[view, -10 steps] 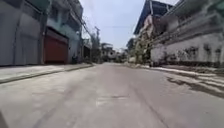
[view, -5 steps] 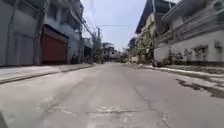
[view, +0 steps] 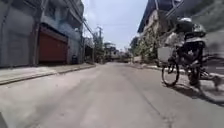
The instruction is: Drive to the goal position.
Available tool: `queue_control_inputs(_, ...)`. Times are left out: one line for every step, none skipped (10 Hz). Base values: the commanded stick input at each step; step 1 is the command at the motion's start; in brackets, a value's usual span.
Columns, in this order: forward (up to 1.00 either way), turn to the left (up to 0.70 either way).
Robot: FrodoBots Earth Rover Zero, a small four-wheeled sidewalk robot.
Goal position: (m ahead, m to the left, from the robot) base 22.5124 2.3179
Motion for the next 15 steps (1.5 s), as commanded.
queue_control_inputs(1.00,0.00)
queue_control_inputs(1.00,0.00)
queue_control_inputs(1.00,0.00)
queue_control_inputs(1.00,0.00)
queue_control_inputs(1.00,0.00)
queue_control_inputs(1.00,0.00)
queue_control_inputs(1.00,0.00)
queue_control_inputs(1.00,0.00)
queue_control_inputs(1.00,0.00)
queue_control_inputs(1.00,0.00)
queue_control_inputs(1.00,0.00)
queue_control_inputs(1.00,0.00)
queue_control_inputs(1.00,0.00)
queue_control_inputs(1.00,0.00)
queue_control_inputs(1.00,0.00)
